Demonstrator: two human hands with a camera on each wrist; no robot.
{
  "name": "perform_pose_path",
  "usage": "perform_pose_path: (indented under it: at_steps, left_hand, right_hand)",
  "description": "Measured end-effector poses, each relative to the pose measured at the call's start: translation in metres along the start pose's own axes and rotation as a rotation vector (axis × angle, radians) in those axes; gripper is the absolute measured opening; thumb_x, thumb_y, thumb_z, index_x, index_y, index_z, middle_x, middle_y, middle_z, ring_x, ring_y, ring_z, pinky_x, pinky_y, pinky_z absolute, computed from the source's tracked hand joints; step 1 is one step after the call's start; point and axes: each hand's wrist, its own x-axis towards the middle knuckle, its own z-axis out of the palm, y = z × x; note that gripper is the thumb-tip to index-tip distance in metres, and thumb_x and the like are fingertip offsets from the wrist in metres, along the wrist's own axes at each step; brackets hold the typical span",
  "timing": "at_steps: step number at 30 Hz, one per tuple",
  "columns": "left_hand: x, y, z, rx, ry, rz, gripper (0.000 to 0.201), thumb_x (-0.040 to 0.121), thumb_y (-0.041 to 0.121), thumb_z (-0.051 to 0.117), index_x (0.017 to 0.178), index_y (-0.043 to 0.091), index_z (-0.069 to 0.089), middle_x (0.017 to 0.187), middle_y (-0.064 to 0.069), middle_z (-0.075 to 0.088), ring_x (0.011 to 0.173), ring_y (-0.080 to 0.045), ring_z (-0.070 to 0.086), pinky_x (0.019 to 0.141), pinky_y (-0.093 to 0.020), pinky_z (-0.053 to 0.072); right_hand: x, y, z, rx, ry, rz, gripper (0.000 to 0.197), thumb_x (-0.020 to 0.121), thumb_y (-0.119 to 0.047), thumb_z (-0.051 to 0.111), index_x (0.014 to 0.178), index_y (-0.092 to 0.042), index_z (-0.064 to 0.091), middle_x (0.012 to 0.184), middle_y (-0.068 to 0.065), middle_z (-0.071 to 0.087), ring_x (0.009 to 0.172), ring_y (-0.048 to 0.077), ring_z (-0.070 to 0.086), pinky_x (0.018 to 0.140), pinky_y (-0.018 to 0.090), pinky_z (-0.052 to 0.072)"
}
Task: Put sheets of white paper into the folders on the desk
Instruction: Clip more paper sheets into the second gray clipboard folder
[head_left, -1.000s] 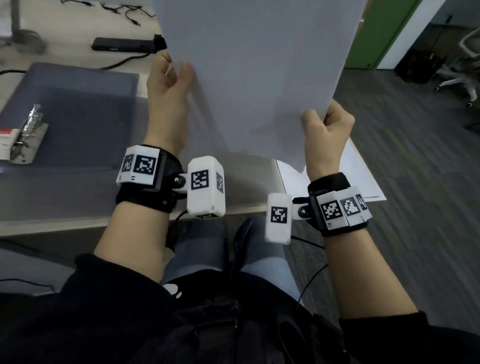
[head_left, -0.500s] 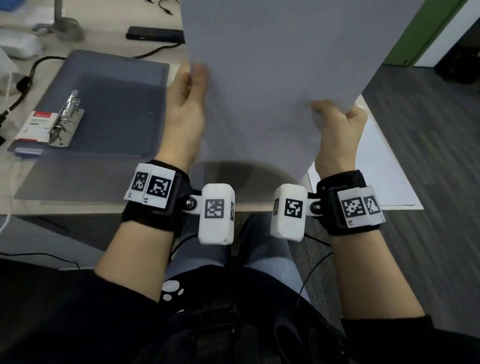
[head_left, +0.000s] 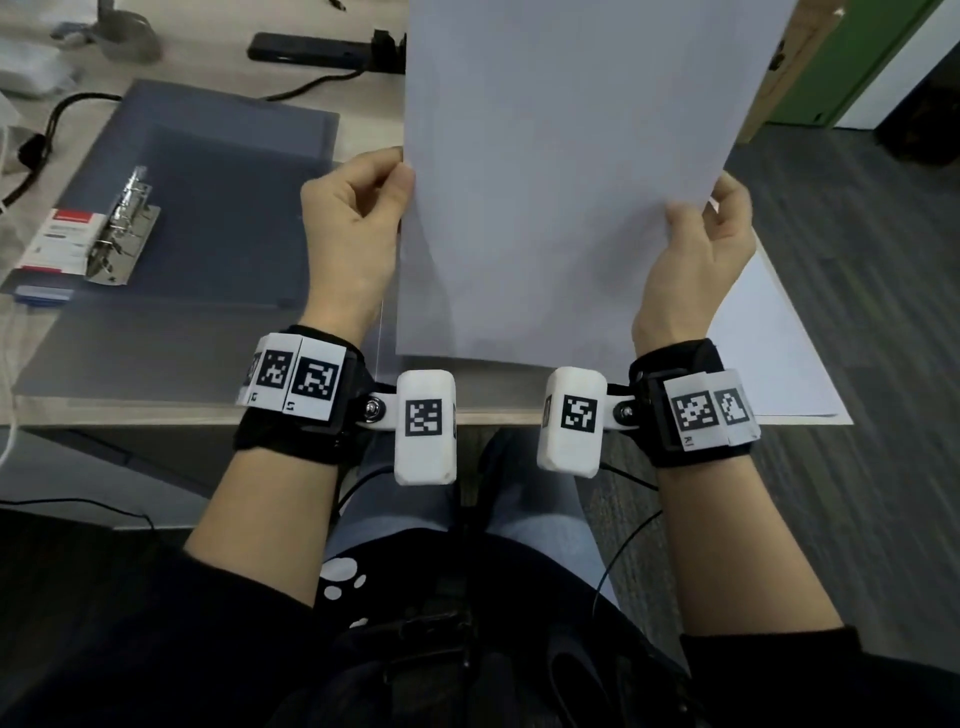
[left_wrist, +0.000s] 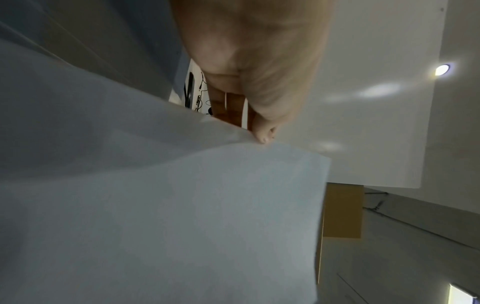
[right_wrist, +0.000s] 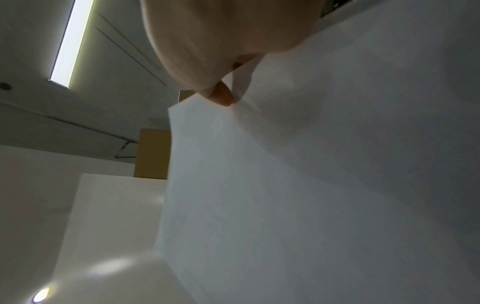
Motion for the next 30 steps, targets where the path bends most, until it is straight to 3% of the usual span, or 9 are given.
perform_pose_path:
  at_steps: [2,4,6,8,11,19,22,26,30]
  left_hand:
    - [-0.001,-0.002,-0.002,0.02,0.013,-0.015,0.021,0.089,0.007,0.056,0.104,0.017,0.069,0.097,0.004,0.071,0.093,-0.012,0.069,0.089,-0.038,0.056]
    - [0.0,-0.01,-0.004,0.045,0.012,-0.076,0.026,0.088,0.004,0.056,0.109,0.013,0.068,0.097,0.004,0.072,0.091,-0.011,0.068,0.089,-0.037,0.056]
    - [0.002,-0.021,-0.006,0.093,-0.002,-0.175,0.03,0.087,0.002,0.058,0.114,0.011,0.067,0.086,0.012,0.073,0.086,-0.01,0.066,0.093,-0.039,0.054]
    - [0.002,-0.034,-0.008,0.164,-0.025,-0.257,0.031,0.085,0.003,0.06,0.113,0.013,0.067,0.072,0.013,0.071,0.082,-0.012,0.065,0.095,-0.043,0.052]
    - [-0.001,-0.047,-0.009,0.244,-0.04,-0.342,0.029,0.083,0.006,0.062,0.11,0.013,0.069,0.076,0.006,0.071,0.085,-0.016,0.069,0.093,-0.041,0.053]
    - [-0.001,-0.067,-0.009,0.355,-0.055,-0.47,0.031,0.08,0.006,0.062,0.11,0.012,0.069,0.087,-0.004,0.07,0.093,-0.021,0.068,0.094,-0.04,0.053]
    - [-0.001,-0.067,-0.006,0.387,-0.066,-0.451,0.032,0.081,0.004,0.058,0.109,0.014,0.07,0.076,-0.005,0.066,0.085,-0.025,0.066,0.095,-0.038,0.052]
    - [-0.005,-0.065,-0.005,0.41,-0.077,-0.403,0.033,0.083,0.002,0.054,0.109,0.015,0.07,0.073,-0.013,0.066,0.073,-0.018,0.054,0.1,-0.036,0.049]
    - [-0.005,-0.062,-0.007,0.362,-0.077,-0.394,0.033,0.084,0.004,0.055,0.111,0.017,0.069,0.082,-0.009,0.073,0.087,-0.02,0.069,0.096,-0.037,0.052]
  right_hand:
    - [0.003,0.006,0.0,-0.049,0.005,-0.013,0.034,0.08,0.008,0.045,0.102,-0.016,0.055,0.094,0.007,0.063,0.087,0.013,0.06,0.074,0.019,0.049]
    - [0.007,0.014,-0.001,-0.145,-0.009,0.007,0.04,0.08,0.009,0.042,0.109,-0.016,0.052,0.087,-0.003,0.061,0.077,-0.003,0.058,0.068,0.012,0.046]
    - [0.011,0.027,-0.002,-0.281,-0.022,0.052,0.043,0.08,0.009,0.041,0.115,-0.011,0.054,0.084,-0.01,0.057,0.069,-0.012,0.056,0.065,0.013,0.046]
    - [0.012,0.042,-0.002,-0.42,-0.04,0.102,0.045,0.08,0.007,0.041,0.118,-0.01,0.058,0.088,-0.008,0.059,0.08,-0.004,0.058,0.076,0.024,0.051]
    - [0.01,0.059,-0.005,-0.546,-0.071,0.164,0.044,0.08,0.004,0.043,0.117,-0.011,0.06,0.099,0.002,0.062,0.094,0.018,0.059,0.088,0.036,0.051]
    - [0.01,0.081,-0.012,-0.675,-0.157,0.298,0.042,0.085,0.004,0.043,0.121,-0.007,0.062,0.119,0.012,0.064,0.1,0.018,0.056,0.086,0.019,0.041]
    - [0.013,0.083,-0.011,-0.708,-0.18,0.326,0.041,0.086,0.002,0.044,0.123,-0.008,0.061,0.121,0.011,0.064,0.111,0.024,0.059,0.084,0.017,0.04]
    - [0.017,0.083,-0.008,-0.723,-0.197,0.339,0.043,0.086,0.003,0.043,0.125,-0.007,0.06,0.123,0.011,0.063,0.114,0.023,0.058,0.086,0.017,0.041]
    - [0.017,0.083,-0.01,-0.702,-0.196,0.322,0.044,0.086,0.004,0.042,0.123,-0.008,0.061,0.12,0.01,0.064,0.105,0.021,0.058,0.084,0.016,0.04]
